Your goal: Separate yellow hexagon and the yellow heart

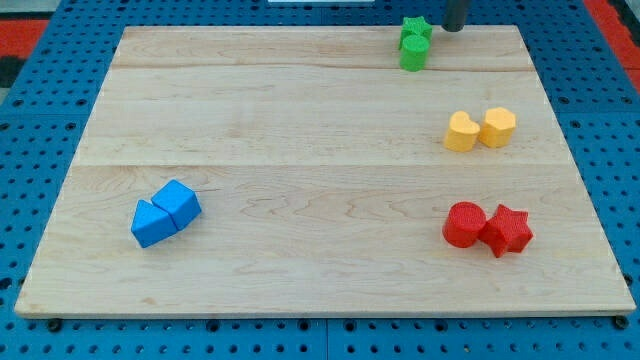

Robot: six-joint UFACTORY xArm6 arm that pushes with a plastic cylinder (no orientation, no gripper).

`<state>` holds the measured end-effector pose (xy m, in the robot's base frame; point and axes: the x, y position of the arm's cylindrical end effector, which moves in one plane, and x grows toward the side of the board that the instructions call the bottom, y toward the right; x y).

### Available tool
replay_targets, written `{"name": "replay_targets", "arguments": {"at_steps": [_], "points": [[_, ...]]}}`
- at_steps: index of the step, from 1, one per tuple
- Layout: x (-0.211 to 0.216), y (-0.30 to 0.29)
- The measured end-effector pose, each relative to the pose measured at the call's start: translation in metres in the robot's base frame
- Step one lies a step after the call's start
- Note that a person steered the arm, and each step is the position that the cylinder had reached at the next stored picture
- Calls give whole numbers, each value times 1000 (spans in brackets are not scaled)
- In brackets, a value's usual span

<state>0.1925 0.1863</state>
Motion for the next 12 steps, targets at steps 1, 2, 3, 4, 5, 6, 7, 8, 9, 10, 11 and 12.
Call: {"name": "replay_targets", "arguments": {"at_steps": [1,2,3,4,5,6,7,8,9,10,11,12], "points": [[50,7],[121,8],[147,55],[181,88],[211,88],[188,78],[177,34],[219,31],[246,25],[249,-7],[231,2],[229,-25]]}}
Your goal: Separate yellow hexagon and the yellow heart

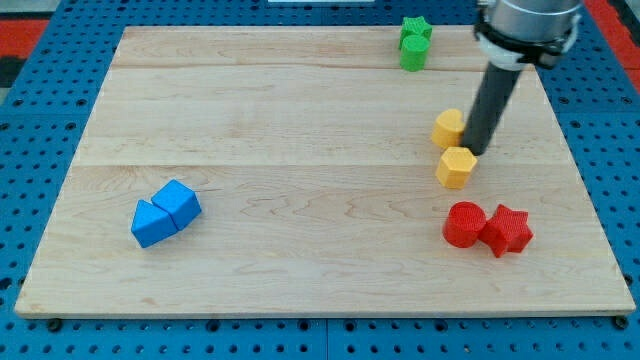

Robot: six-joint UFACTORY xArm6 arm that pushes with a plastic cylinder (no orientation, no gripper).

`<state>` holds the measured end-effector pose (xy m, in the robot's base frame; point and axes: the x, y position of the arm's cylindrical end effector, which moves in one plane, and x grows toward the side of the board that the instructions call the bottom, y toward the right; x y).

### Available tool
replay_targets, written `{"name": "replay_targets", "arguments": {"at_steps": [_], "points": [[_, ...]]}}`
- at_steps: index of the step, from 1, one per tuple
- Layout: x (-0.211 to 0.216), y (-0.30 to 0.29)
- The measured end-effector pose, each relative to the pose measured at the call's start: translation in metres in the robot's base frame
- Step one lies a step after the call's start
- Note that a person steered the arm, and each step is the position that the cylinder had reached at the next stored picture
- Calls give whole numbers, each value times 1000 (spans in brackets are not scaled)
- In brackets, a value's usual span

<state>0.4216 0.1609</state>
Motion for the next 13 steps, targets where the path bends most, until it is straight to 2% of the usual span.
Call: {"name": "replay_targets", "arguments": {"at_steps": [1,2,3,4,5,6,7,8,9,11,12,13], "points": [[-49,-1],[-75,7],[-75,-13],[-43,-1],[-61,-52],[-79,-75],[-33,-77],[-11,-125],[-23,-135],[-66,-108],[-69,-82],[-98,-82]]}}
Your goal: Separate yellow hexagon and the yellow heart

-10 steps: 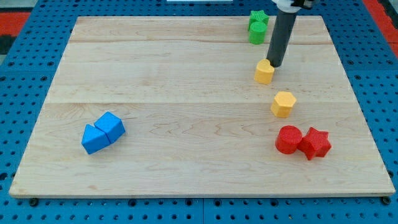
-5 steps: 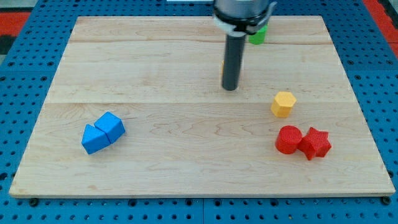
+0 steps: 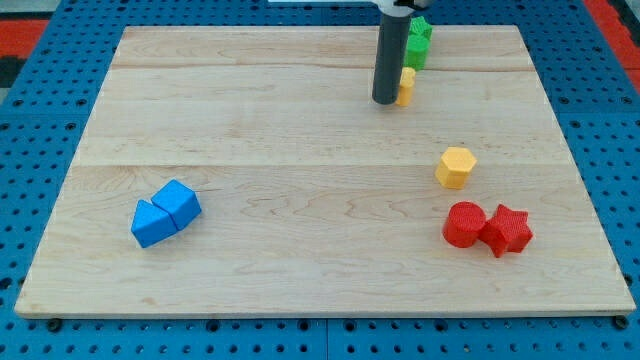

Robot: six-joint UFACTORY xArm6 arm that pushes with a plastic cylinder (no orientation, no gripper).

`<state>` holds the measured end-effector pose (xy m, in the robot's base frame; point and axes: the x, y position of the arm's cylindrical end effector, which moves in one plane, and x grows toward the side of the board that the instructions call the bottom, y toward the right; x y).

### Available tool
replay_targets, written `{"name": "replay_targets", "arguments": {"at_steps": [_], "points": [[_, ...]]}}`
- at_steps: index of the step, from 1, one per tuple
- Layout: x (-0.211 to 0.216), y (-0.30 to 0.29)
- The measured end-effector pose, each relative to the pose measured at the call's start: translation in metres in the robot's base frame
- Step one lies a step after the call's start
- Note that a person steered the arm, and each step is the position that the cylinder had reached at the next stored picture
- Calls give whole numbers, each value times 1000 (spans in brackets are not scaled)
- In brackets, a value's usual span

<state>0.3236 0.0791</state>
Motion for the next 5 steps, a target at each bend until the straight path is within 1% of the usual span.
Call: {"name": "replay_targets", "arguments": {"at_steps": [1,2,3,4,5], "points": [[-14,3],[6,2],[19,31],[18,25],[-2,-7]]}}
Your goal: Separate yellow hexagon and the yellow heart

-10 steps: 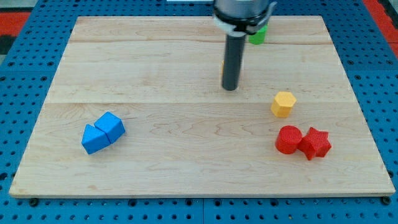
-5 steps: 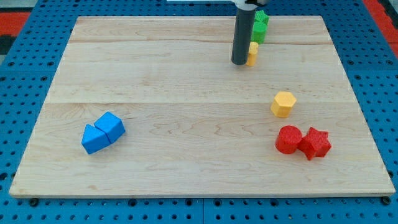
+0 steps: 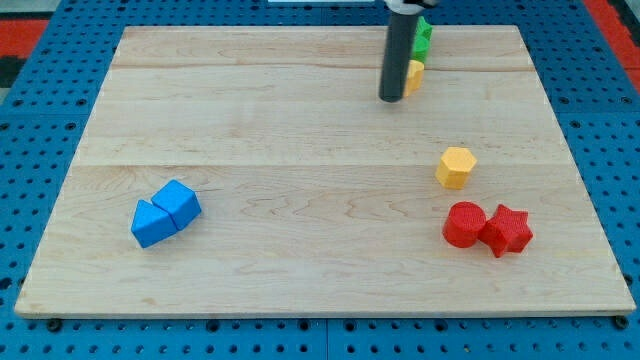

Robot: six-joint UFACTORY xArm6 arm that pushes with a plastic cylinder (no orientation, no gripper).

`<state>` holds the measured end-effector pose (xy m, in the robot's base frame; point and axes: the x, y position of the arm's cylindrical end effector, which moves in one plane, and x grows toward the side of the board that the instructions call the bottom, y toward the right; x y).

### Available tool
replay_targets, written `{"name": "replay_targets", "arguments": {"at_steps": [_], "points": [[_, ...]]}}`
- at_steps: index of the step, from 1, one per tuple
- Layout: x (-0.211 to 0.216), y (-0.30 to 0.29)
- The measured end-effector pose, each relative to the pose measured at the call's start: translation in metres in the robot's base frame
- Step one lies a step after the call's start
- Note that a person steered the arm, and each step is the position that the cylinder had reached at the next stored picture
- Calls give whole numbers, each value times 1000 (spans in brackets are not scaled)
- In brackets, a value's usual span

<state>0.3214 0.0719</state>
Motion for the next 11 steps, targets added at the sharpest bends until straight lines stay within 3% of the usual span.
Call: {"name": "replay_targets", "arguments": {"at_steps": [4,5,7,9,11], "points": [[-13,35],[-5,18],[32,63],[-10,88],[-22,80]]}}
